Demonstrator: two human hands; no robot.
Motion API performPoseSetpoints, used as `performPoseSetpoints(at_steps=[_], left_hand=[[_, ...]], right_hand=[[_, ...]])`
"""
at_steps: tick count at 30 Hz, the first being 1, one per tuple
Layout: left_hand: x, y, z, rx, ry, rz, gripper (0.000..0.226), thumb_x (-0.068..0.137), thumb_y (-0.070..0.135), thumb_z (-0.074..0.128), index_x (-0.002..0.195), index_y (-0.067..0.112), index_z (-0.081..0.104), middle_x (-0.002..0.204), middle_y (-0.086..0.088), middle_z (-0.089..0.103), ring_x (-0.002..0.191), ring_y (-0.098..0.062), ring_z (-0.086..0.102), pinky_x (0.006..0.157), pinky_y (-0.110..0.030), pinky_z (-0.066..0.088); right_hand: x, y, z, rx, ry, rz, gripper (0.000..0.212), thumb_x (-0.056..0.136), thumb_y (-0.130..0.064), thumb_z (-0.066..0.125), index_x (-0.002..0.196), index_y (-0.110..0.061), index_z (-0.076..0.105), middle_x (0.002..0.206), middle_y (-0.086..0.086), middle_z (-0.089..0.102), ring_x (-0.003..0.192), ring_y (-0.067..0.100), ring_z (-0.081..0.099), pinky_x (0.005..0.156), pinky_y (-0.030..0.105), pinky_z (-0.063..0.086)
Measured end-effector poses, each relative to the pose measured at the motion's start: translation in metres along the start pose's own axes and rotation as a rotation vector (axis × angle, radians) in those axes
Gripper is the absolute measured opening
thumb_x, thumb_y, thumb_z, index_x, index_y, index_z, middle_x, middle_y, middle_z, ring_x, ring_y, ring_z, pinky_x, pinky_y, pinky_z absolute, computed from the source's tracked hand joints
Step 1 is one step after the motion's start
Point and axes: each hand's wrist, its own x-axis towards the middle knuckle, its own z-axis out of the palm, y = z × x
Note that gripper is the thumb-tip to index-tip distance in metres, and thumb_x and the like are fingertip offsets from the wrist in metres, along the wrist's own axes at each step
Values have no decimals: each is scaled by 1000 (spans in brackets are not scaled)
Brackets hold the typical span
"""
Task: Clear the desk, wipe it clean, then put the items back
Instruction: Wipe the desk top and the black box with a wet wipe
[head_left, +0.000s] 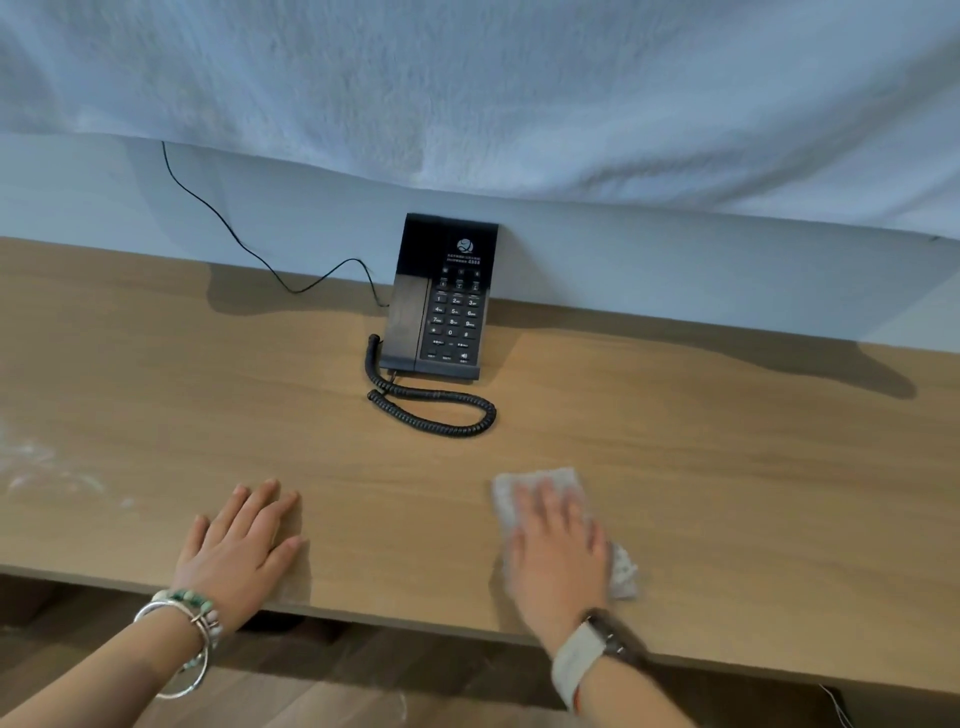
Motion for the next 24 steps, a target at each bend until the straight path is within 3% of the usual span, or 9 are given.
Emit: performPoseSetpoints(at_steps=[2, 5, 8, 10, 14, 18, 19, 21, 24], left_hand=[[0, -2, 0, 22, -14, 11, 52, 99, 46, 23, 147, 37, 5, 156, 15, -7, 144, -10, -10, 117, -37, 0], [1, -6, -8, 48, -51, 66, 58, 95, 56, 14, 148, 37, -1, 155, 15, -11, 144, -9, -11, 118, -36, 0], [0, -16, -13, 91, -88, 167, 107, 54, 85, -17, 147, 32, -11, 152, 16, -18, 143, -9, -13, 116, -34, -3], [0, -35, -13, 111, -55, 203, 124, 39, 87, -31, 144, 24, -16, 147, 13, -22, 141, -11, -16, 116, -36, -2], [7, -82, -17, 248, -8, 302, 90, 83, 77, 5, 140, 17, 40, 146, -7, 39, 136, -25, 27, 97, -50, 35], [16, -115, -26, 236, -32, 315, 86, 85, 75, 8, 133, 18, 51, 144, -6, 39, 131, -26, 33, 92, -56, 42], [17, -119, -30, 245, -25, 321, 94, 82, 77, 1, 138, 17, 46, 147, -6, 36, 133, -25, 27, 95, -57, 40], [21, -126, -35, 219, -84, 318, 121, 53, 86, -27, 146, 13, 2, 153, 1, -5, 138, -19, -7, 112, -54, 14], [21, -135, -40, 199, -172, 282, 129, 25, 83, -40, 132, 12, -29, 135, 9, -36, 132, -13, -31, 114, -41, -11]], right_hand=[[-14, -37, 12, 55, -6, -190, 50, 87, -36, 30, 134, -34, 49, 145, -11, 39, 132, 21, 43, 101, 50, 37], [-29, -66, 13, 132, -124, -269, 49, 85, -40, 30, 127, -42, 54, 140, -20, 45, 129, 12, 46, 101, 41, 39], [-11, -50, 12, 53, -147, -286, 64, 85, -47, 0, 147, -42, 14, 153, -22, 3, 143, 7, 3, 114, 38, 7], [2, -36, 4, 12, -118, -112, 55, 95, -46, 2, 149, -38, 3, 157, -15, -3, 145, 11, -3, 117, 40, 5], [5, -62, 4, 46, -71, 179, 51, 100, -41, 15, 150, -36, 3, 159, -8, 0, 146, 19, 1, 117, 44, 11], [-18, -164, 35, 38, -76, -114, 53, 90, -41, 19, 140, -40, 38, 150, -14, 32, 138, 18, 35, 105, 47, 35], [-25, -183, 44, 42, -54, -193, 50, 86, -42, 27, 129, -42, 52, 140, -17, 47, 127, 15, 49, 97, 44, 44], [-33, -199, 40, 46, -155, -254, 46, 80, -44, 33, 116, -44, 62, 124, -20, 60, 111, 10, 61, 85, 36, 51], [-19, -158, 30, 3, -102, -152, 63, 85, -49, 5, 143, -43, 29, 152, -20, 23, 140, 9, 28, 110, 41, 30]])
